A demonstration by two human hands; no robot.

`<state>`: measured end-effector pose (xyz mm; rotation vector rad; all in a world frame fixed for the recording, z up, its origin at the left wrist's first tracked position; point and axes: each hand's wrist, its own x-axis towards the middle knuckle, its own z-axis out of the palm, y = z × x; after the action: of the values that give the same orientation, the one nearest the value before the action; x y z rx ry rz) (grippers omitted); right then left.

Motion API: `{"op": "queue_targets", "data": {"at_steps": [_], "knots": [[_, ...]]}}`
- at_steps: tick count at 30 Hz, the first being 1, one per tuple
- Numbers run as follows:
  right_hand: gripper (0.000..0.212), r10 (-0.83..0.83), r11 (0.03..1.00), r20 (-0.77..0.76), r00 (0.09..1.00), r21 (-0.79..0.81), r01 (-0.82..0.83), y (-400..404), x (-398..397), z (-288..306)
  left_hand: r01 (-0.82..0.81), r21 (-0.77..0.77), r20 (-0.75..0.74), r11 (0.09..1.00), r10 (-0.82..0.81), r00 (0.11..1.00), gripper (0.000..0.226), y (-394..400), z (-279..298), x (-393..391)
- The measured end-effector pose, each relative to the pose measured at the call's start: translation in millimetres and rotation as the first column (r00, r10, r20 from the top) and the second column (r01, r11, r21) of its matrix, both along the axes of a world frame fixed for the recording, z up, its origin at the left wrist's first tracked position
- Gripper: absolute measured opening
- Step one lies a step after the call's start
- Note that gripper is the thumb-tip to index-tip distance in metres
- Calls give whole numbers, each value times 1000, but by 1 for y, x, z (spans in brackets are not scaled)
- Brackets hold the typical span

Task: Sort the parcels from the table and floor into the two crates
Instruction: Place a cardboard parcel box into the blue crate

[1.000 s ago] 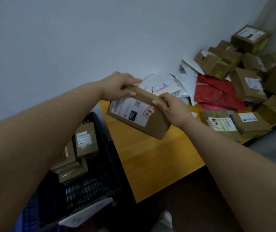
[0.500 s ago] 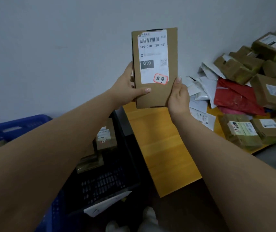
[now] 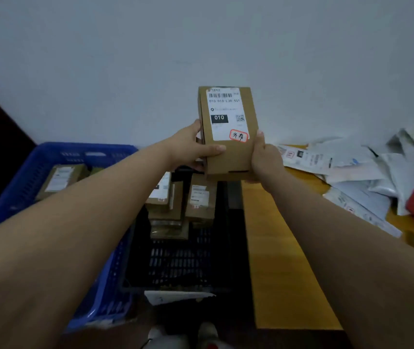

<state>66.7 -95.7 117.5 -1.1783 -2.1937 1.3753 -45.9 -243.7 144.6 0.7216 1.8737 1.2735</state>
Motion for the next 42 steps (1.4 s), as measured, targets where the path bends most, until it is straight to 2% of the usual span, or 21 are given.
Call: {"op": "queue_targets", "data": {"at_steps": [7,10,12,14,17,21,25,28,30,32,35,38,42], "knots": [[70,278,960,8,961,25,-278,-70,-73,-7,-290,-32,-29,957,289,957,76,-96,-5,-29],[64,401,916,-69,914,23,-400,-107,-103,-2,-434,17,-72,901,434,898,95,-143,4,-51],[60,463,886,-109,880,41,-462,-131,-123,2,-564,50,-62,825,566,822,106,-174,8,-67],[53,516,857,-125,848,55,-513,-157,-144,5,-654,64,-54,754,657,752,99,-203,7,-84],[53,561,826,-106,821,11,-563,-199,-176,-2,-699,42,-49,714,700,712,77,-242,-3,-109],[53,566,819,-43,823,-78,-568,-264,-217,-25,-689,-21,-17,725,689,725,51,-301,-28,-152],[47,549,821,163,820,-287,-493,-331,-247,-61,-559,-198,49,805,578,815,33,-359,-68,-188],[48,527,819,302,795,-431,-379,-363,-251,-97,-435,-330,185,838,510,840,27,-387,-106,-205],[55,497,833,370,785,-458,-311,-371,-246,-128,-341,-396,225,852,451,864,35,-393,-135,-213],[57,465,859,420,780,-427,-282,-373,-245,-157,-243,-435,252,867,377,891,58,-390,-163,-220],[47,419,883,445,791,-402,-241,-369,-253,-192,-204,-435,236,877,330,914,77,-378,-204,-231],[42,388,899,441,810,-375,-226,-361,-273,-222,-219,-419,134,881,298,945,84,-365,-240,-248],[42,376,897,396,838,-383,-221,-352,-305,-262,-239,-424,-40,874,246,969,74,-352,-281,-274]]}}
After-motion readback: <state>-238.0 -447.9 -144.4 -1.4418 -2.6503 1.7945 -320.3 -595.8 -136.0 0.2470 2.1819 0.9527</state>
